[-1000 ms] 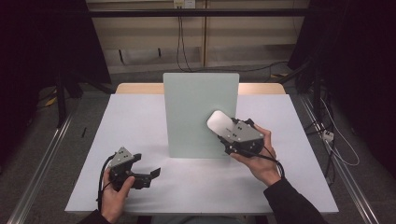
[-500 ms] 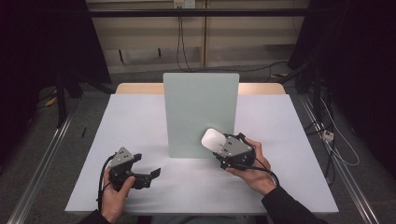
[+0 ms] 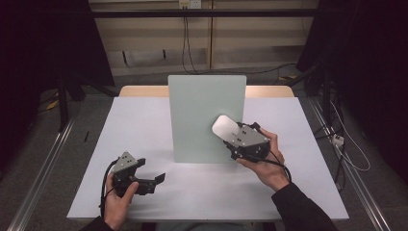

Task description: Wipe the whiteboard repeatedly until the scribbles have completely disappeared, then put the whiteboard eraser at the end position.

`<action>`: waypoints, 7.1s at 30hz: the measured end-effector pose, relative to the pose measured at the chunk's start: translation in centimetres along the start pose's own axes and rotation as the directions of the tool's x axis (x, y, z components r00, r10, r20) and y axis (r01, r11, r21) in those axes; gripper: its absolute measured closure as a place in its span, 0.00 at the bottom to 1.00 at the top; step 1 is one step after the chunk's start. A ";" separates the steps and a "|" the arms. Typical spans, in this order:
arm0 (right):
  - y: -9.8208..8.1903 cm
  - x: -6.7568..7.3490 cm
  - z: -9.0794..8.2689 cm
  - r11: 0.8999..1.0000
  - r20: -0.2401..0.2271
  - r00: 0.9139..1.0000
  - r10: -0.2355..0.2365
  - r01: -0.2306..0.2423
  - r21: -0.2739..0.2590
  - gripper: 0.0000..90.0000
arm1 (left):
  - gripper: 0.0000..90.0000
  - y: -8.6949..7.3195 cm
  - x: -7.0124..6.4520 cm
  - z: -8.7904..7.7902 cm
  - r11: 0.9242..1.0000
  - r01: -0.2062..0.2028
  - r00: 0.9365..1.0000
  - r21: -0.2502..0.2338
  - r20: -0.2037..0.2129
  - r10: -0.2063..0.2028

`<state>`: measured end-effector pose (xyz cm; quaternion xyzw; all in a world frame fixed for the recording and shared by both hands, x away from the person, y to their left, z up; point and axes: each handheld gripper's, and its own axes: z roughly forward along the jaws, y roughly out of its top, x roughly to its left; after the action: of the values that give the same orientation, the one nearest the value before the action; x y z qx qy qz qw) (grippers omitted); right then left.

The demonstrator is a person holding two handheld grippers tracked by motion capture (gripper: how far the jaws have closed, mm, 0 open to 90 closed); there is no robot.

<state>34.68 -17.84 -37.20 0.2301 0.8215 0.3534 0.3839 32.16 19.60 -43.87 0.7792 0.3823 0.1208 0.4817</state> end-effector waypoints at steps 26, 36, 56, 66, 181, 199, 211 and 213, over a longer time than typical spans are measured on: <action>-3.1 5.4 2.3 0.996 -0.174 0.984 -0.034 0.048 0.075 0.35 | 0.04 0.0 0.0 0.0 1.000 0.001 1.000 0.002 -0.004 -0.001; -3.0 3.1 0.8 0.998 -0.099 0.995 -0.013 0.019 0.062 0.35 | 0.04 0.0 0.0 0.0 1.000 0.000 1.000 0.001 -0.004 0.000; -3.3 2.2 0.2 0.999 -0.058 0.998 0.030 -0.028 0.035 0.35 | 0.04 0.0 -0.1 0.1 1.000 -0.001 1.000 0.004 -0.001 0.001; -3.6 4.2 1.4 0.998 -0.136 0.991 0.001 0.008 0.065 0.35 | 0.04 0.0 -0.1 0.1 1.000 -0.001 1.000 0.003 -0.001 0.001; -2.3 5.1 1.0 0.986 -0.493 0.863 0.107 -0.029 0.162 0.35 | 0.04 0.0 0.1 0.0 1.000 0.010 1.000 0.003 0.002 -0.010; -2.1 6.4 2.4 0.984 -0.558 0.826 0.076 0.028 0.175 0.35 | 0.04 0.0 0.1 0.1 1.000 0.014 1.000 0.006 0.001 -0.014; -2.4 6.8 3.0 0.984 -0.579 0.812 0.080 0.030 0.178 0.35 | 0.04 0.0 0.1 0.1 1.000 0.004 1.000 0.011 0.005 -0.004; -2.4 6.8 3.1 0.983 -0.579 0.811 0.083 0.028 0.180 0.35 | 0.04 0.0 0.1 0.1 1.000 0.006 1.000 0.011 0.006 -0.006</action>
<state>32.80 -13.71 -43.62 0.1559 0.9247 0.3367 0.0855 32.25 19.62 -43.93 0.7811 0.3839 0.1151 0.4788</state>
